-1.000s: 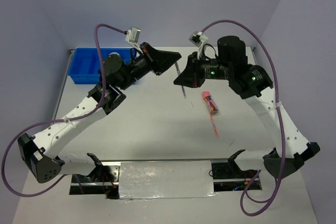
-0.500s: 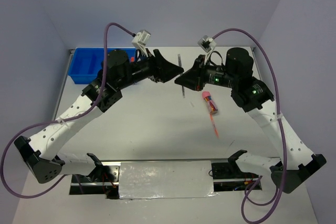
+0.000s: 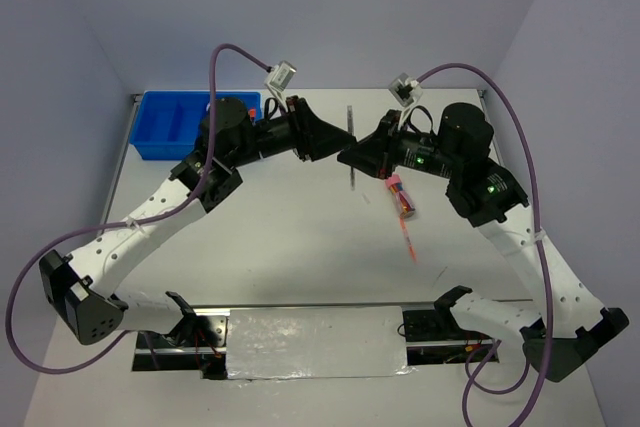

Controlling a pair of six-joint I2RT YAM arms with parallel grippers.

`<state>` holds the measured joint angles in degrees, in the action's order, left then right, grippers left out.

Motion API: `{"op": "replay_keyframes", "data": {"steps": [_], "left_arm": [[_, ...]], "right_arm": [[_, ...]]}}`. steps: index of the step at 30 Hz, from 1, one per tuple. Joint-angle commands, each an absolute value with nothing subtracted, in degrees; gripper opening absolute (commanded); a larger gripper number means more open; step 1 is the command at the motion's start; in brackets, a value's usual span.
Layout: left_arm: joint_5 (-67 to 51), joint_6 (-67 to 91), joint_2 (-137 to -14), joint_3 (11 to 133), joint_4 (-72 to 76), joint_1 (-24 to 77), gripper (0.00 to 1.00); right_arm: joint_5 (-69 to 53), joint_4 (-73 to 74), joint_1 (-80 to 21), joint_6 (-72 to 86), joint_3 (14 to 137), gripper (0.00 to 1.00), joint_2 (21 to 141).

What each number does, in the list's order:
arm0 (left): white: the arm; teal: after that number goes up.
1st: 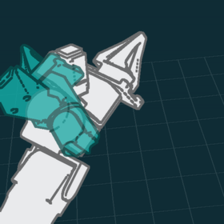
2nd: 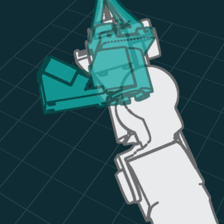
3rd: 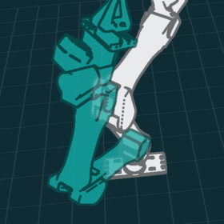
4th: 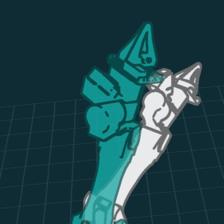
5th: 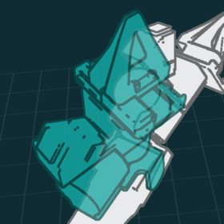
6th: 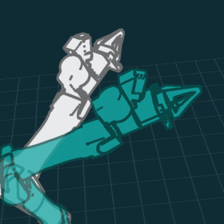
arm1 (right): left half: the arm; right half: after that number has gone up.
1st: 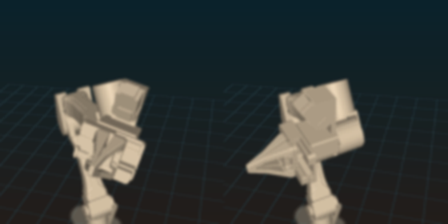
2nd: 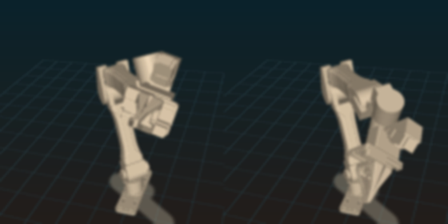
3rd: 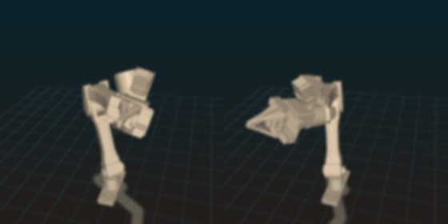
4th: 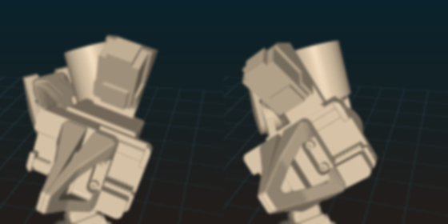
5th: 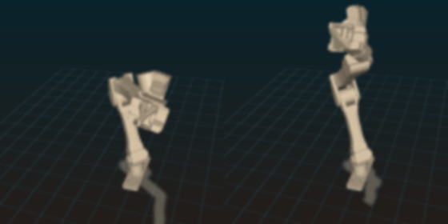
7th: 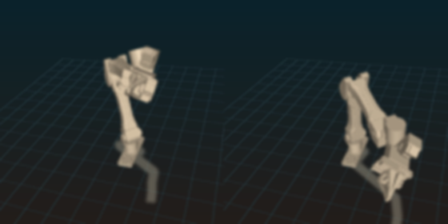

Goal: Sort the stationery into containers
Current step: Close the pen cap on the pen, then place the pen in the storage box.

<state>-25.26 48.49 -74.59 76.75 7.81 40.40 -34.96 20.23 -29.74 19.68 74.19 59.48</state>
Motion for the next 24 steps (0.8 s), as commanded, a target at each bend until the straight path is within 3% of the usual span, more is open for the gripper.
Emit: {"op": "replay_keyframes", "data": {"steps": [1,5,6,8,10,11,12,13,14,18,19,22,24], "left_arm": [[-29.88,50.01,-76.29,76.47,13.71,40.17,0.48],[-30.85,50.97,-76.73,74.71,16.43,40.17,0.27],[-30.59,50.89,-76.82,74.45,16.44,40.17,0.14],[-30.06,50.10,-77.34,74.71,15.47,40.17,0.03],[-29.18,49.40,-78.04,75.41,14.68,40.08,0.00],[-28.14,46.35,-78.39,76.45,9.37,39.90,0.00],[-26.04,43.62,-78.83,80.03,4.62,39.64,0.00],[-19.14,37.24,-79.79,84.59,-6.83,38.33,0.00],[-14.98,34.48,-80.33,86.81,-12.16,36.93,0.00],[8.37,19.13,-86.28,95.09,-30.56,26.30,0.00],[22.01,15.85,-87.53,95.36,-31.80,25.41,0.00],[41.51,6.70,-94.46,94.66,-29.54,20.41,0.00],[41.32,4.58,-100.07,96.32,-27.17,14.28,0.00]], "right_arm": [[-35.33,16.52,-30.14,20.39,74.97,0.00,60.03],[-36.47,16.70,-30.41,20.74,76.81,0.00,62.14],[-36.91,16.61,-30.41,20.74,76.90,0.00,62.66],[-37.09,16.44,-30.50,20.83,76.82,0.00,63.02],[-37.88,16.00,-30.50,20.92,76.38,0.01,63.37],[-37.88,16.08,-30.50,20.92,75.94,0.10,63.46],[-37.01,17.04,-30.32,19.87,75.68,0.58,63.28],[-33.26,20.10,-30.15,17.60,75.41,0.94,62.76],[-30.61,21.95,-29.89,16.45,75.06,1.00,62.41],[-23.04,29.51,-25.94,13.80,69.45,1.00,58.46],[-19.63,30.23,-25.84,13.28,68.48,1.00,57.40],[-17.41,31.90,-25.93,13.18,65.48,1.00,53.53],[-17.58,32.69,-25.84,13.53,64.34,1.00,51.17]]}}
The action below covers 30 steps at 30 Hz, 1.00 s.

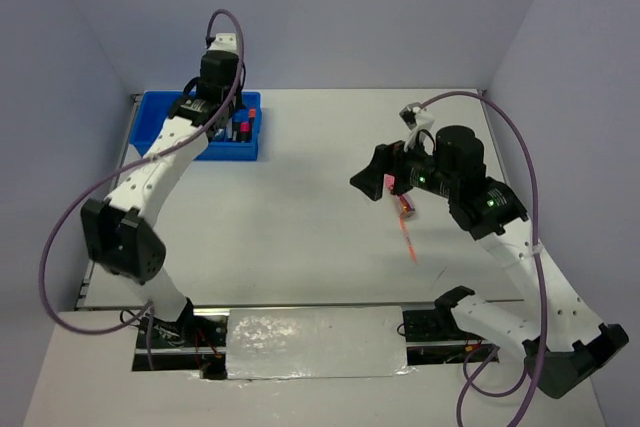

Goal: Sort the stationery into containers
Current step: Place the pen in the storage box.

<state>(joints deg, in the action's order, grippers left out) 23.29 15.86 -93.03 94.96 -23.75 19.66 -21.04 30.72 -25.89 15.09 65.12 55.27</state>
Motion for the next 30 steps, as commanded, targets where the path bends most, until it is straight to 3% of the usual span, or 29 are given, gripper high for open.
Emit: {"op": "replay_keyframes", "data": {"steps": [1,6,12,24,26,30], "left_arm": [[39.05,3.96,-101.93,97.98,-25.77,12.15,0.00],[32.45,4.56,-113.26,107.91,-23.83,2.66,0.00],[25.78,5.18,-121.28,112.40,-20.57,0.18,0.00],[26.20,5.97,-126.56,116.19,-17.57,-2.63,0.02],[26.80,6.59,-127.18,115.67,-17.32,-3.34,0.09],[24.35,6.77,-126.57,111.98,-13.81,-3.60,0.39]], "right_arm": [[-18.01,33.04,-25.93,13.88,64.16,1.00,50.54],[-21.61,36.29,-25.93,15.90,63.11,1.00,45.97],[-22.50,41.56,-25.84,15.47,62.49,1.00,42.19],[-25.31,39.56,-25.84,15.82,61.00,1.00,46.23],[-25.84,39.20,-25.84,15.82,61.35,1.00,47.45],[-25.84,38.59,-25.84,15.21,61.96,1.00,48.95]]}}
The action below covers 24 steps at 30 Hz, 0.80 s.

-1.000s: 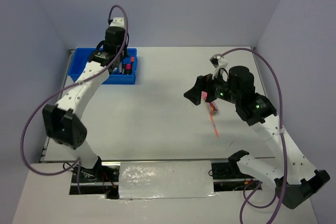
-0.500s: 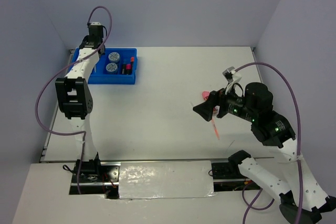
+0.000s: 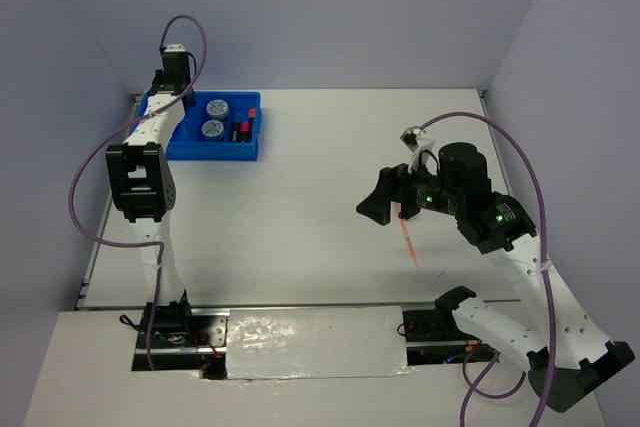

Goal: Sort the stationery into containers
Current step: Place the pen in the storage box, then pick up the pen from the center of the board.

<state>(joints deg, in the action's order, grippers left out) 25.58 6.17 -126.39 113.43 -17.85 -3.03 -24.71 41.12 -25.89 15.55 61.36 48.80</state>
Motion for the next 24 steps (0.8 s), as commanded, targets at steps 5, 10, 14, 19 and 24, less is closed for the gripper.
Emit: {"op": "replay_keyframes", "data": {"steps": [5,10,14,19,24], "left_arm": [[22.68,9.93,-126.03,110.03,-11.78,-3.78,0.78],[23.29,13.08,-123.59,112.85,-16.33,-3.87,0.96],[21.62,17.13,-117.87,117.24,-25.90,-3.87,0.99],[10.50,23.89,-104.64,112.52,-36.65,-3.61,0.99],[3.53,25.84,-91.60,94.33,-36.13,-1.94,0.99]], "right_arm": [[-25.05,38.14,-25.75,15.03,61.96,1.00,50.27],[-21.98,38.67,-25.75,14.24,59.34,1.00,51.24],[-16.19,42.62,-24.96,15.55,56.08,1.00,52.47],[-6.51,47.46,-24.08,20.74,50.29,0.96,54.67],[-1.94,47.11,-23.47,24.96,45.88,0.87,55.97]]}}
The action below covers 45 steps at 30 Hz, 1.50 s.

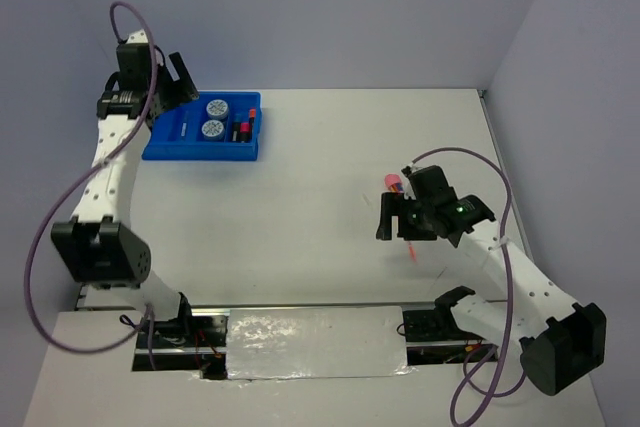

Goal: Sort the stationery into containers
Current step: Pick up the pen from the center of the board.

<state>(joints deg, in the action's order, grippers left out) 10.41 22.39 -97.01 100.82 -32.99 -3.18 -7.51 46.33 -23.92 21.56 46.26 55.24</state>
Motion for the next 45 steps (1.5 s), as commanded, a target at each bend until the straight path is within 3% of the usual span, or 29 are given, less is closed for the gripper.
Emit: {"op": "replay_keyframes", "data": {"steps": [1,8,15,26,31,37,42,45], "left_arm": [[1.43,26.97,-88.28,92.13,-36.04,-1.15,0.99],[-3.16,28.48,-80.52,80.87,-39.37,6.76,0.99],[-7.72,26.29,-75.94,74.71,-38.94,8.61,0.99],[-12.65,23.20,-75.59,74.71,-38.24,8.53,0.99],[-13.62,22.41,-76.02,75.67,-38.41,8.53,0.99],[-14.58,23.20,-76.47,74.53,-37.10,8.61,0.99],[-14.86,24.87,-76.90,74.53,-36.65,8.61,0.99],[-14.33,25.75,-77.25,74.88,-37.00,8.61,0.99]], "right_arm": [[-0.02,47.54,-23.21,25.66,46.40,0.87,56.86],[5.35,47.12,-19.78,33.75,42.37,0.79,63.72],[6.77,39.65,-19.07,32.26,39.02,0.88,69.51],[5.20,35.26,-19.16,28.48,43.68,0.83,81.46],[2.29,32.26,-20.56,28.83,42.37,0.65,83.41],[4.30,30.94,-25.04,30.23,41.75,0.35,85.16],[5.71,28.84,-30.05,32.16,42.36,0.22,87.97],[4.32,27.08,-32.08,32.78,42.89,0.08,91.75]]}}
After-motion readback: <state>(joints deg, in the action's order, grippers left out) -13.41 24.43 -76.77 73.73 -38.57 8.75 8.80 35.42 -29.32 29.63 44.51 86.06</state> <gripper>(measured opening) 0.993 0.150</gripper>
